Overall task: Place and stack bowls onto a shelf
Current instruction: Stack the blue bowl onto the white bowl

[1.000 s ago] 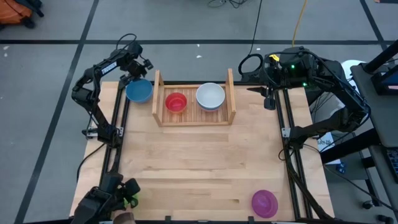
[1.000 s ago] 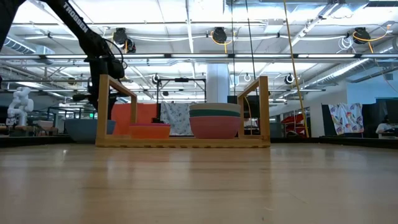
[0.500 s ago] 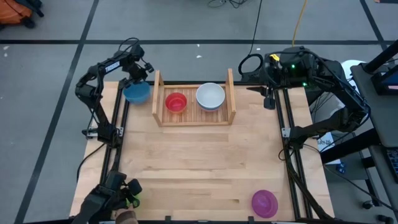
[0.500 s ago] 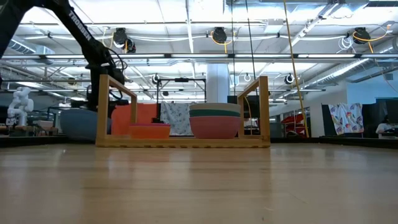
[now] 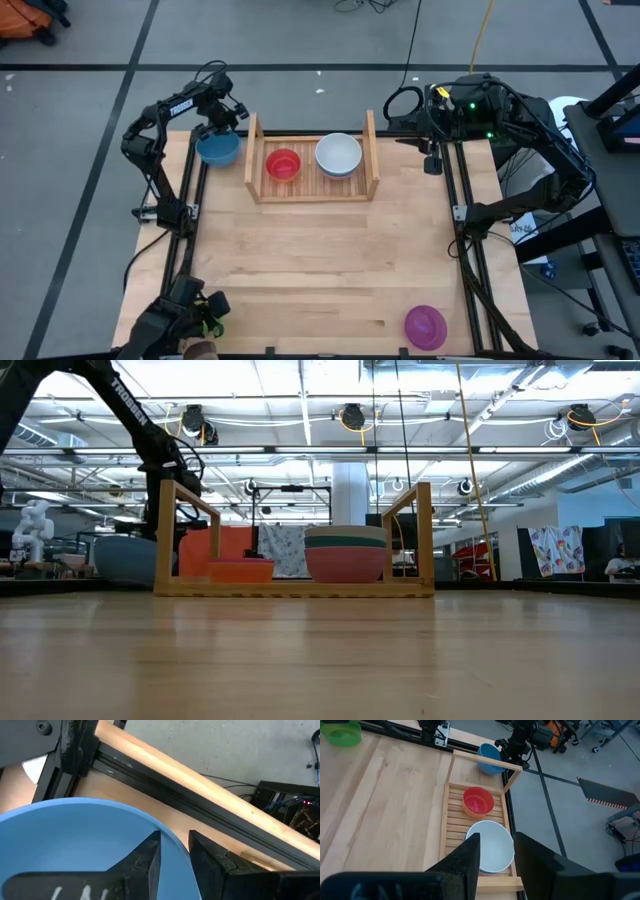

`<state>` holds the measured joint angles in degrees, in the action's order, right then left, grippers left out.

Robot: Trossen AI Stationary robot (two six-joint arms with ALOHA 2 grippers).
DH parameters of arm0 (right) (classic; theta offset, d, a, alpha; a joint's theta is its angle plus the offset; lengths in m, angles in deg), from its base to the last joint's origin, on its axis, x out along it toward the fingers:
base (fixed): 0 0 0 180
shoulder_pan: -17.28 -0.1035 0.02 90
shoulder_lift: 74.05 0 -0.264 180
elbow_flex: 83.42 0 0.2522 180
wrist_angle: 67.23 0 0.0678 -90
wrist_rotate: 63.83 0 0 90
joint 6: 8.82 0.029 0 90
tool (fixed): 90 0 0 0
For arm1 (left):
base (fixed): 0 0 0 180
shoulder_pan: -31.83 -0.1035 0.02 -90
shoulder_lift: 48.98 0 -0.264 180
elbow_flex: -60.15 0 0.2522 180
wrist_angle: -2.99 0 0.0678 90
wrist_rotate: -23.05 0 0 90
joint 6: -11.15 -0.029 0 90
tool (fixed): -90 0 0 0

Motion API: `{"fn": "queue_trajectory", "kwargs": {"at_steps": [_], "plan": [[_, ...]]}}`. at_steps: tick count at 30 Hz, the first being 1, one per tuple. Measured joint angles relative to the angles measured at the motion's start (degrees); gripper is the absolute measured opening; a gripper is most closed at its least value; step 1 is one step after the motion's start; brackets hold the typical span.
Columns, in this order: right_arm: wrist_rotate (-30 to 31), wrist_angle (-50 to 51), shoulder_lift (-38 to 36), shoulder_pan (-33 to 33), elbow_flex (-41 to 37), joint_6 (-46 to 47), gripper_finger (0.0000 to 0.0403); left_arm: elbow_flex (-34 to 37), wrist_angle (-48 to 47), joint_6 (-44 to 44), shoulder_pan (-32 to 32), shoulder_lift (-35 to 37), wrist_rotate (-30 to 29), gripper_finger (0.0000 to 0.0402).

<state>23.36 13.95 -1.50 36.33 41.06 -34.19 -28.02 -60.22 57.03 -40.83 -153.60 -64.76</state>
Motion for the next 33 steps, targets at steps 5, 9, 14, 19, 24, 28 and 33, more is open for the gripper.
{"fn": "queue_trajectory", "kwargs": {"at_steps": [5,9,14,19,24,28,33], "plan": [[0.0,0.02,0.0,0.0,0.0,0.01,0.0112,0.0,-0.29,0.67,-0.02,0.0,0.4,0.0099],[0.0,0.04,0.0,-0.01,0.0,0.01,0.0112,0.0,-0.42,-0.55,-0.02,0.02,1.64,0.0074],[0.0,0.04,0.0,-0.02,0.0,0.01,0.0112,0.0,-0.7,-4.28,-0.03,0.03,1.88,0.0027],[0.0,0.04,0.0,-0.02,0.0,0.01,0.0112,0.0,-0.83,-6.43,-0.07,0.07,2.32,0.0004],[-0.01,0.04,0.0,-0.02,0.0,0.01,0.0112,0.0,-1.07,-7.98,-0.02,0.07,3.67,0.0003],[0.0,0.04,0.0,0.0,0.0,0.01,0.0112,0.0,-1.66,-8.14,-0.02,0.07,4.18,0.0005],[-0.02,0.04,0.0,0.0,0.0,0.01,0.0112,0.0,-1.84,-8.08,0.01,0.07,6.22,0.002]]}}
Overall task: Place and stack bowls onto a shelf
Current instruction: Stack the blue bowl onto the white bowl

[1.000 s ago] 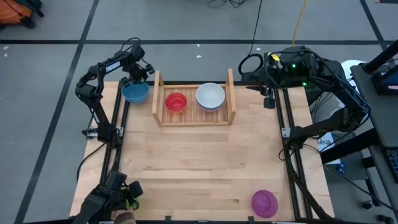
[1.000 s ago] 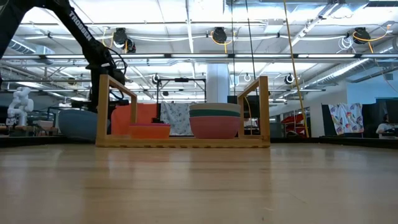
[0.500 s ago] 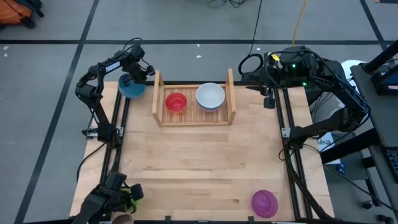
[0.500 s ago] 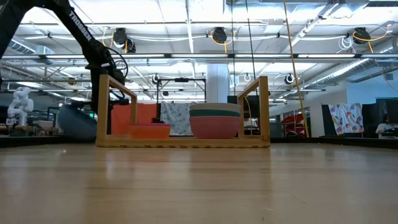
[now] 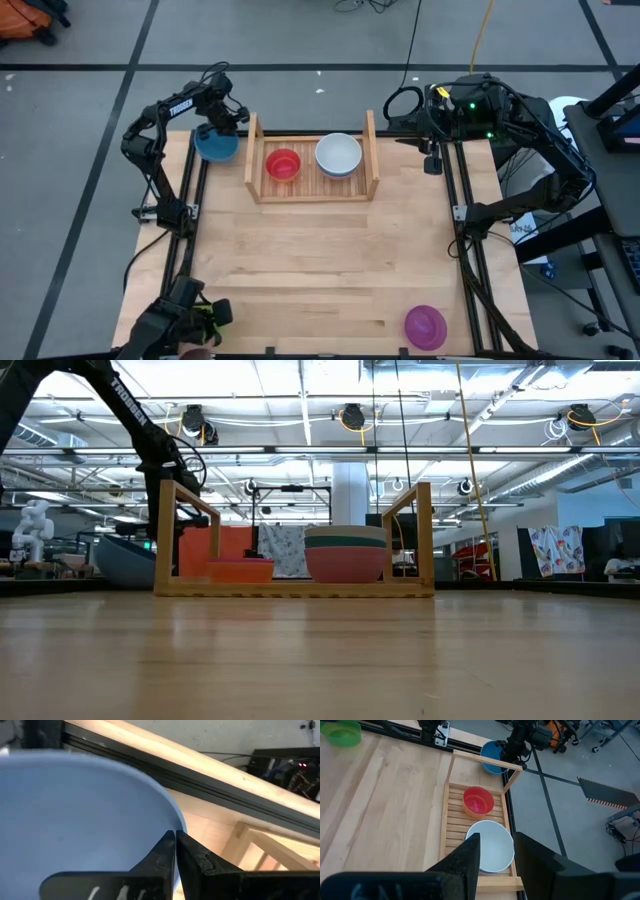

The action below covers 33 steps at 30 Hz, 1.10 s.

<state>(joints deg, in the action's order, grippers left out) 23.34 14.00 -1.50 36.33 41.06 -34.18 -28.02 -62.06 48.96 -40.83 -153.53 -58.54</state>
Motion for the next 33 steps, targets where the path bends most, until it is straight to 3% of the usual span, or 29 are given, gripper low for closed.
{"fn": "queue_trajectory", "kwargs": {"at_steps": [8,24,33], "plan": [[0.0,0.0,0.0,0.0,0.0,0.59,0.0112,0.0,-0.14,-8.04,0.73,0.0,5.1,0.0025],[-0.2,-2.14,0.0,-0.02,0.0,0.66,0.0112,-0.01,-9.3,-18.68,2.12,0.39,4.85,0.0026],[-0.22,-2.12,0.0,-0.02,0.0,0.87,0.0112,-0.02,-9.75,-22.75,2.14,9.6,4.53,0.0026]]}}
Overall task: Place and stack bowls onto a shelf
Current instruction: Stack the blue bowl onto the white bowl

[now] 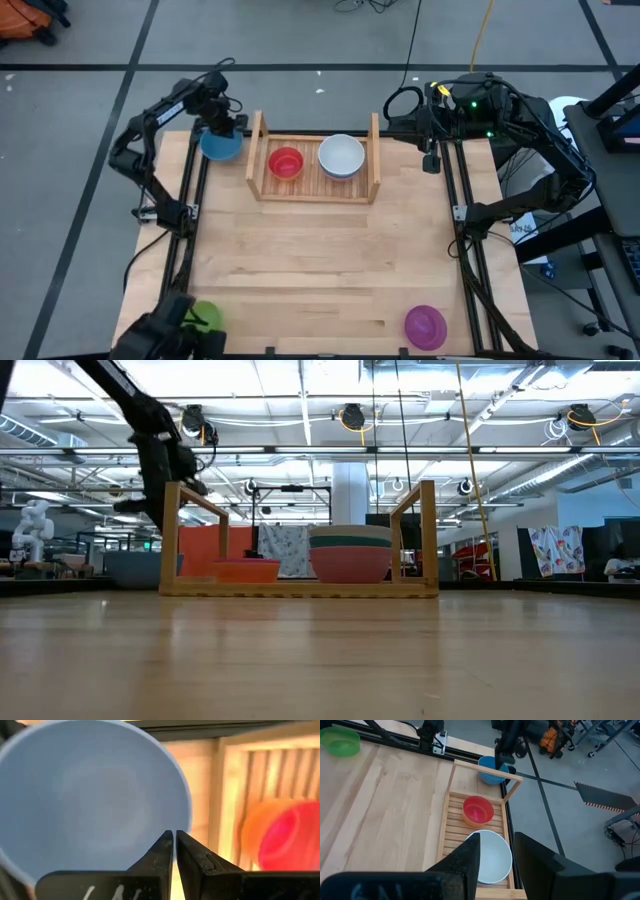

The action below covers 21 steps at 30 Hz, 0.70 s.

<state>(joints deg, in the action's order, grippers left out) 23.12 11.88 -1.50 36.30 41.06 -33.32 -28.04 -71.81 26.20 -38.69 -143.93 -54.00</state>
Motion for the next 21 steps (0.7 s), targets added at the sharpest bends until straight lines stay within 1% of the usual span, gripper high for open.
{"fn": "queue_trajectory", "kwargs": {"at_steps": [3,8,12,15,17,21], "plan": [[-0.01,0.0,0.0,0.0,0.0,0.01,0.0112,-0.01,-3.2,-3.95,0.14,4.31,-0.07,0.0026],[-0.02,-0.22,0.0,0.0,0.0,0.01,0.0112,-0.03,-8.43,-14.97,1.77,9.16,0.34,0.0026],[-0.02,-0.87,-0.01,0.0,0.0,0.01,0.0112,-0.03,-13.85,-22.86,3.66,9.52,-1.96,0.0026],[-0.02,-0.91,0.0,0.0,0.0,0.01,0.0112,-0.03,-16.61,-26.55,5.28,9.51,-5.71,0.0026],[-0.04,-0.9,-0.01,0.0,0.0,0.09,0.0112,-0.03,-16.66,-28.04,6.24,9.51,-7.68,0.0026],[-0.04,-0.9,-0.01,0.0,0.0,1.74,0.0112,-0.03,-16.64,-28.25,6.49,9.5,-9.14,0.0027]]}}
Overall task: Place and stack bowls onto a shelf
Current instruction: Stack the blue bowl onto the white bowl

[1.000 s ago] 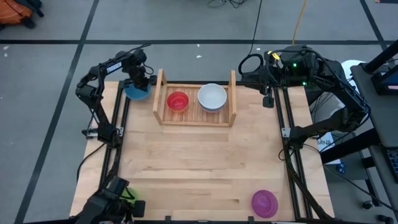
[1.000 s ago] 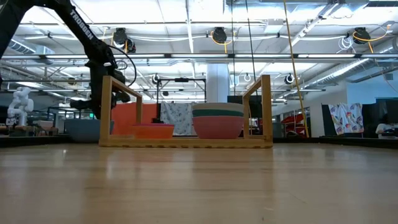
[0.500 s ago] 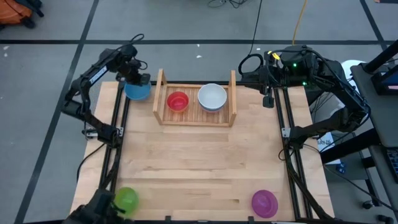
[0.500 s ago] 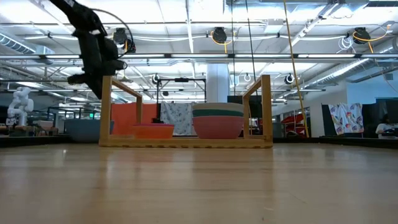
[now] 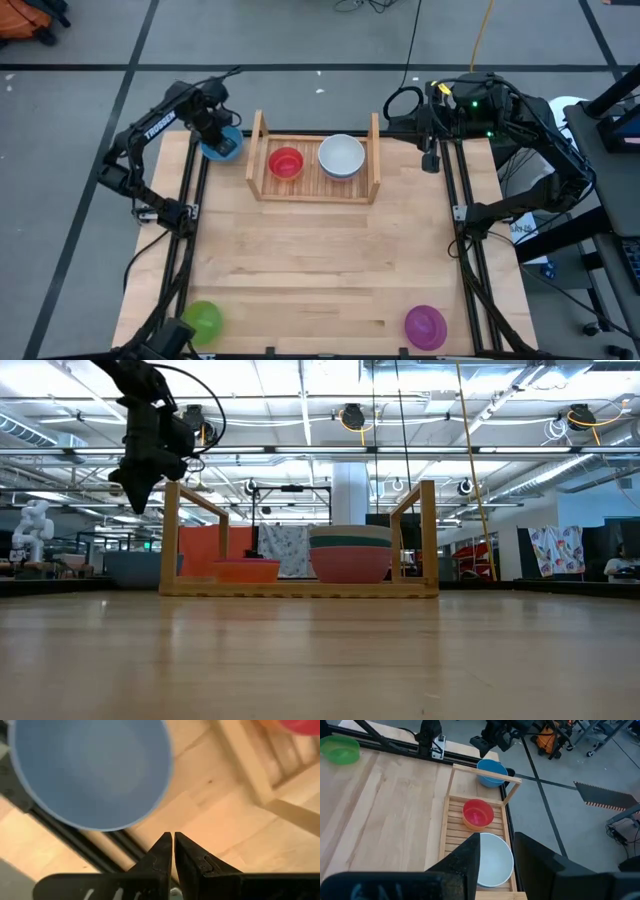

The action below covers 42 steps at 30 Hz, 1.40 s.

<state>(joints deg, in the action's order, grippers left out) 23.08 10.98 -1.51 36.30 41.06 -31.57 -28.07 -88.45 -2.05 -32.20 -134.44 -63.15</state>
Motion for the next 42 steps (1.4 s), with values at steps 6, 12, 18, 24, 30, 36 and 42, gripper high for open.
{"fn": "queue_trajectory", "kwargs": {"at_steps": [6,12,18,24,30,36,42], "plan": [[0.0,0.0,0.01,0.0,0.0,1.06,0.0112,0.28,0.52,-0.06,0.02,-0.01,-0.49,0.0027],[0.0,0.01,0.0,0.0,0.0,1.05,0.0112,2.53,1.67,-0.24,0.44,-0.06,-1.08,0.0026],[0.0,0.0,0.0,0.0,0.0,0.92,0.0112,3.32,1.68,0.22,0.85,-0.06,-1.11,0.0006],[0.0,-0.03,0.01,0.0,0.0,0.97,0.0112,3.32,1.6,0.2,0.84,-0.06,-1.52,0.0009],[0.0,-1.96,0.01,0.0,0.0,1.02,0.0112,3.34,1.34,-0.5,1.16,-0.06,-2.27,0.0049],[0.0,-3.13,0.01,-0.01,0.0,1.04,0.0112,5.32,1.68,-5.05,1.57,-0.03,-3.91,0.0085],[0.0,-3.08,0.01,0.0,0.0,1.04,0.0112,9.02,5.2,-10.29,2.67,-0.06,-8.34,0.0087]]}}
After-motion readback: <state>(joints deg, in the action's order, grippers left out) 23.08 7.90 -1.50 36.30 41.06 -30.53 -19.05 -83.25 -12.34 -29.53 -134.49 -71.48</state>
